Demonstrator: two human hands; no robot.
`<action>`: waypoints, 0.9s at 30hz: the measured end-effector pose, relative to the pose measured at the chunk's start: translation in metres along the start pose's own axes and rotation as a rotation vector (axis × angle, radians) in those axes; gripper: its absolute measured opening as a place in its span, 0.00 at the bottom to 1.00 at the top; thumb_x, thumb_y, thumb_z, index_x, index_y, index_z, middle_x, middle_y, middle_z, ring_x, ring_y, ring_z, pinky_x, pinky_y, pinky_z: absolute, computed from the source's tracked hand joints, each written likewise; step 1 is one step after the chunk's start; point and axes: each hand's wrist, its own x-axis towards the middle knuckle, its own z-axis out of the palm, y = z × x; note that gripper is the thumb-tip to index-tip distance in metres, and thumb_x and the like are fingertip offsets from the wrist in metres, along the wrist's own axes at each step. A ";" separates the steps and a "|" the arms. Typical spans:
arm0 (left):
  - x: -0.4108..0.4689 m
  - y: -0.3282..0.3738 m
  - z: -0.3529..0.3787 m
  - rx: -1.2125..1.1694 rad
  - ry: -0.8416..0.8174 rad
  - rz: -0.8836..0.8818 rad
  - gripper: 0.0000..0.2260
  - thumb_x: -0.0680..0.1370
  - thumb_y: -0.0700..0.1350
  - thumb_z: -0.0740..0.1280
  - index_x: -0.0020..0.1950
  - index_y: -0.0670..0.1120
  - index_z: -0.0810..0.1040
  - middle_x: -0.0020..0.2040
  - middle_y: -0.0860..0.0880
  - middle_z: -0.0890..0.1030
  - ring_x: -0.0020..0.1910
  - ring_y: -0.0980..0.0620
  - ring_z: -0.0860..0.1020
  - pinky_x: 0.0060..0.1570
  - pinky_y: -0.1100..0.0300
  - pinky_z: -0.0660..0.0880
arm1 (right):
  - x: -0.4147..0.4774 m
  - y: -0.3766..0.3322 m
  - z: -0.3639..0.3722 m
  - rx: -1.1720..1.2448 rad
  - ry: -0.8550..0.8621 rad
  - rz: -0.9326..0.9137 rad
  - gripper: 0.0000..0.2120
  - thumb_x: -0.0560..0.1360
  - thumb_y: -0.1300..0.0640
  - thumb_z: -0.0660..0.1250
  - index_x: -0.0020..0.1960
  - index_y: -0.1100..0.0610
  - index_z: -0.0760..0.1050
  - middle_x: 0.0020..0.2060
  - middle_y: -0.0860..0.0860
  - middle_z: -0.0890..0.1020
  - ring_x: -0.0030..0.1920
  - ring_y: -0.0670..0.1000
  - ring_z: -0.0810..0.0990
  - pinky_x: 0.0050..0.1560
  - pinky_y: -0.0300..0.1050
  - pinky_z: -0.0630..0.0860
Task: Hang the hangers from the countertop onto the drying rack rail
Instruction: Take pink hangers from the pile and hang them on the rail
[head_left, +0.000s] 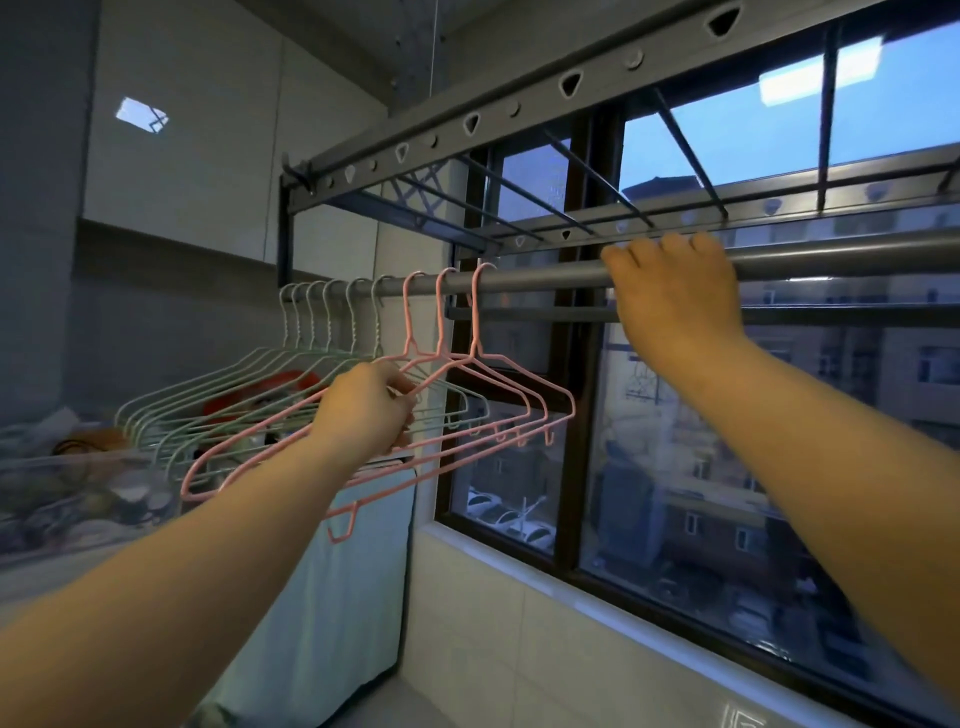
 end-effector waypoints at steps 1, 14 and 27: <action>-0.001 0.000 0.000 0.005 -0.002 0.000 0.09 0.78 0.37 0.61 0.55 0.38 0.77 0.36 0.45 0.78 0.27 0.52 0.75 0.27 0.61 0.72 | -0.001 0.000 0.000 0.001 -0.001 0.001 0.19 0.79 0.60 0.55 0.70 0.61 0.60 0.64 0.59 0.72 0.63 0.60 0.69 0.62 0.52 0.64; -0.018 0.012 -0.005 0.186 0.018 0.078 0.13 0.78 0.43 0.63 0.60 0.42 0.75 0.51 0.45 0.80 0.39 0.52 0.76 0.48 0.57 0.73 | -0.015 0.002 0.000 -0.012 -0.001 -0.022 0.27 0.79 0.60 0.56 0.75 0.60 0.49 0.70 0.60 0.61 0.70 0.62 0.59 0.72 0.55 0.51; -0.065 0.012 0.024 -0.011 0.101 0.355 0.11 0.75 0.37 0.65 0.57 0.40 0.78 0.57 0.46 0.78 0.59 0.48 0.74 0.56 0.64 0.64 | -0.077 -0.001 0.027 0.260 0.092 0.059 0.27 0.60 0.66 0.76 0.59 0.63 0.76 0.58 0.62 0.78 0.61 0.63 0.76 0.64 0.60 0.68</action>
